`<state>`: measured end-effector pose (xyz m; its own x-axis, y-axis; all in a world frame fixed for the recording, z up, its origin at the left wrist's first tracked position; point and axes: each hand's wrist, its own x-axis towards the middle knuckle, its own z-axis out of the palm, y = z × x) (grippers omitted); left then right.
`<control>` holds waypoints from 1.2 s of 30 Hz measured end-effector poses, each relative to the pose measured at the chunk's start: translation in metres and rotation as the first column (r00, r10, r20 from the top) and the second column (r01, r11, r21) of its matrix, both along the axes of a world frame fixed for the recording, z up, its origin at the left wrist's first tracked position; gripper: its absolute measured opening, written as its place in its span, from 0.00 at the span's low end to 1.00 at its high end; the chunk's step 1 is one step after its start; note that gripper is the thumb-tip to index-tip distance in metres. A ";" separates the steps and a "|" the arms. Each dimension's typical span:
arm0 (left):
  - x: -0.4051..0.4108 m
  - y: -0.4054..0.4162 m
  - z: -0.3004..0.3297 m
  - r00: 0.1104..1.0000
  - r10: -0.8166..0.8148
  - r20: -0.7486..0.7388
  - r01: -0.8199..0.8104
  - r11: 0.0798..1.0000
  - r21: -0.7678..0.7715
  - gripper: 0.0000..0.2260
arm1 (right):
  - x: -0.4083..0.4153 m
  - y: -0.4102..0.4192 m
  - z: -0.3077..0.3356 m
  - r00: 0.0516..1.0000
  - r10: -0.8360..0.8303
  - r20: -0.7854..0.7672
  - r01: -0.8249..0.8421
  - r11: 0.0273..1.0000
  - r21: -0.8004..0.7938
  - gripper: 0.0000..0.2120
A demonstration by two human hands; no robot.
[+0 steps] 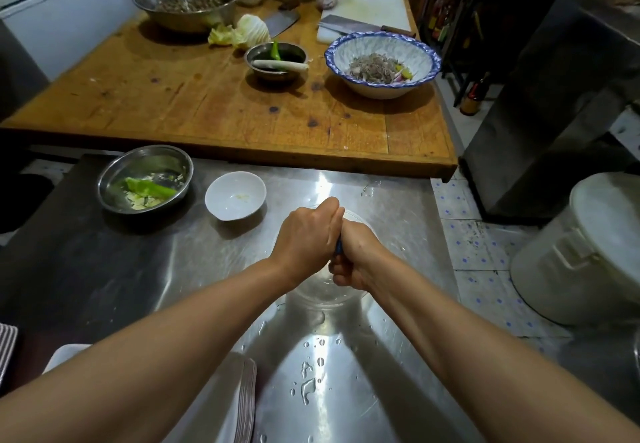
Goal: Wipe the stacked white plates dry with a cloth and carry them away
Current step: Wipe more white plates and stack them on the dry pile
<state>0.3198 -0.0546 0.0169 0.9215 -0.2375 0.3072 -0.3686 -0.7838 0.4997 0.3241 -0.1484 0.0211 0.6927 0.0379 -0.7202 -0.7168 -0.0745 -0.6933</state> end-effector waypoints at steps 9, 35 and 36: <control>0.008 0.001 -0.001 0.949 0.093 -0.300 -0.126 0.988 -0.094 0.13 | 0.001 -0.006 0.012 0.995 0.088 0.042 -0.085 0.994 -0.067 0.14; -0.032 0.005 0.049 0.616 0.061 -0.785 -0.592 0.693 -0.411 0.17 | -0.025 -0.038 0.042 0.818 0.019 0.575 0.136 0.965 -0.226 0.20; -0.034 0.006 0.054 0.622 0.053 -0.781 -0.601 0.672 -0.433 0.17 | -0.028 -0.040 0.044 0.800 0.021 0.599 0.139 0.966 -0.220 0.21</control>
